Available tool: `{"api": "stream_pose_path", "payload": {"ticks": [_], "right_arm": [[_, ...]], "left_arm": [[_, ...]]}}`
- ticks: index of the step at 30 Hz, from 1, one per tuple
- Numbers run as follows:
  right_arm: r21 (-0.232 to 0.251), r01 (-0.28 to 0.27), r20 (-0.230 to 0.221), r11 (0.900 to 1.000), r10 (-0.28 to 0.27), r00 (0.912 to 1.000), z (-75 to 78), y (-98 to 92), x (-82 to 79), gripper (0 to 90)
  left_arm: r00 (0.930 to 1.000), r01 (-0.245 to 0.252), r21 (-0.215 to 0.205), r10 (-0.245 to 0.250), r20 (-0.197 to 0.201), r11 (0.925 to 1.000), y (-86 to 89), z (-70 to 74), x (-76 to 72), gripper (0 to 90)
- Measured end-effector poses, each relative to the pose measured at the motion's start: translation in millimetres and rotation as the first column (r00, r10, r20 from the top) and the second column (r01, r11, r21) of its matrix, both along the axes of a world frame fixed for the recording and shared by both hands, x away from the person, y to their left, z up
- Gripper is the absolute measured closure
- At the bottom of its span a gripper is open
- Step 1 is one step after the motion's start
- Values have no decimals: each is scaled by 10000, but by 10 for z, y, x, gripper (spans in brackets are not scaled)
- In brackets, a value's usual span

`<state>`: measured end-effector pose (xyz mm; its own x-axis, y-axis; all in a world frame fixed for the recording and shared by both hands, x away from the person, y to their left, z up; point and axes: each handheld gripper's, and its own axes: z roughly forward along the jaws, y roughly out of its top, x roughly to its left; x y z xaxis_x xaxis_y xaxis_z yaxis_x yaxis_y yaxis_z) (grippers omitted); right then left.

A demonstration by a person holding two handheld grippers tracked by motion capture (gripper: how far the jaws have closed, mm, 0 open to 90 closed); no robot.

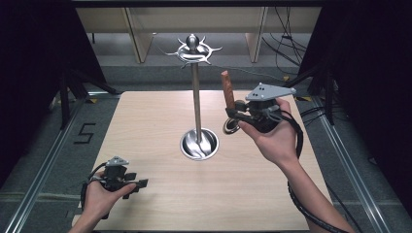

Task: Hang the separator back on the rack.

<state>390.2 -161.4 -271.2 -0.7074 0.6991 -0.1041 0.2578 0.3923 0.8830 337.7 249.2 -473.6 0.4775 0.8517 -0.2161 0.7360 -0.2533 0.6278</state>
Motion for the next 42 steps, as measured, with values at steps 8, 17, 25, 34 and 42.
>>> {"api": "stream_pose_path", "payload": {"ticks": [8,17,25,34,42], "right_arm": [[70,-37,-146,10000,38,9999,13,29,23,700],[378,243,-298,9990,-232,9993,18,79,26,701],[291,102,-235,9995,-96,9997,55,87,54,700],[357,39,-206,9994,-32,9998,58,108,96,701],[486,192,-300,9986,-178,9994,86,146,114,700]], "left_arm": [[10000,-8,-36,8,18,10000,-1,0,-1,402],[10000,-26,6,26,41,10000,-1,4,-5,402],[10000,-39,2,39,44,10000,-1,4,-4,402],[10000,-26,0,26,45,10000,-1,4,-4,402],[10000,-16,16,16,30,10000,0,4,-4,402]]}}
